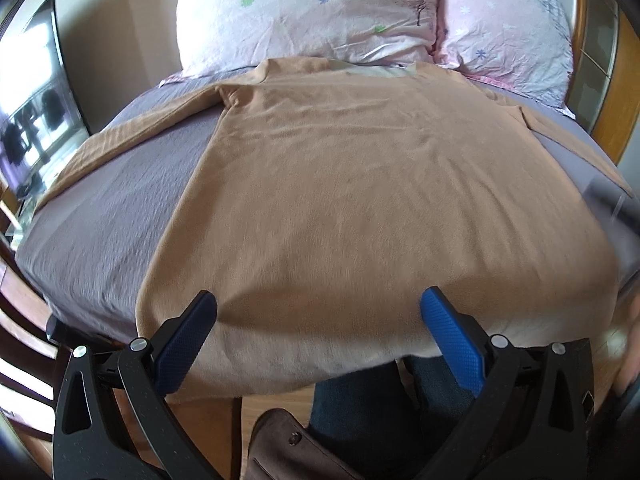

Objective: Fold small clothes
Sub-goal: 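Grasp a tan shirt sleeve with the right gripper and lift it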

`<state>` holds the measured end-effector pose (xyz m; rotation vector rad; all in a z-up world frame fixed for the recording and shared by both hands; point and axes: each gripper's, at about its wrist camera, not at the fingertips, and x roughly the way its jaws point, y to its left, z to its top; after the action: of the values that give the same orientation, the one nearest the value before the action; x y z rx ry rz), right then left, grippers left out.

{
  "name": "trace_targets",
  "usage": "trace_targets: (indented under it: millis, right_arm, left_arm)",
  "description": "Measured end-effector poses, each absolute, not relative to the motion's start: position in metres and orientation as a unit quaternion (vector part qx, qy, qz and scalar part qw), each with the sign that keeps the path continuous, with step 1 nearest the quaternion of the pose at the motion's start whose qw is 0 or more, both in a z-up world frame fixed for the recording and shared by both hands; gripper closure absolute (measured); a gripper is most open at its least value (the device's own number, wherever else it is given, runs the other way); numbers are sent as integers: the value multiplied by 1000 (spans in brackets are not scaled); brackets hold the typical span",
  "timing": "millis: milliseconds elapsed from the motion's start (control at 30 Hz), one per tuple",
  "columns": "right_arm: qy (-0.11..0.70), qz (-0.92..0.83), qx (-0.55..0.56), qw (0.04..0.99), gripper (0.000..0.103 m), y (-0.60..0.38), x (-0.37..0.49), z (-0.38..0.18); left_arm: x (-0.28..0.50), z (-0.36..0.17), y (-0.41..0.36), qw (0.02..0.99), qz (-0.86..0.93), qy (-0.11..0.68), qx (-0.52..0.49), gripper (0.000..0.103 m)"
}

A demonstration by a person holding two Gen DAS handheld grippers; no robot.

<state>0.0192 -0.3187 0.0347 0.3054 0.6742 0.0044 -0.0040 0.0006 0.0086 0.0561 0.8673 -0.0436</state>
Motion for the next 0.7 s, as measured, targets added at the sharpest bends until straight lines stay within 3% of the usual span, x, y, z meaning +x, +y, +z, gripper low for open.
trace_targets:
  millis: [33,100,167,233,367,500,533,567,700]
  right_arm:
    - [312,-31,204,927,3,-361,25,44]
    - [300,-81,272,911,18,-424,35,50]
    - [301,-134,349,877,48,-493,51,45]
    - [310,-187,423,831,59,-550,64,29]
    - [310,-247,498,771,60,-609,78,1]
    - [296,-259,507,767,67,-623,96,-7]
    - [295,-263,506,767,77,-626,103,-10]
    - [297,-265,507,764,97,-635,106,-12]
    - [282,-248,445,813,99,-616,128,22]
  left_arm:
    - [-2,10,3,911,-26,412,22,1]
    - [5,19,11,923,-48,382,0,1]
    - [15,28,19,930,-71,361,-22,1]
    - [26,33,26,932,-92,347,-46,1]
    - [53,42,56,930,-142,310,-140,1]
    - [72,43,90,922,-144,282,-222,1]
    - [81,43,102,919,-133,280,-242,1]
    - [85,42,110,919,-123,279,-251,1]
    - [100,44,155,918,-69,272,-282,1]
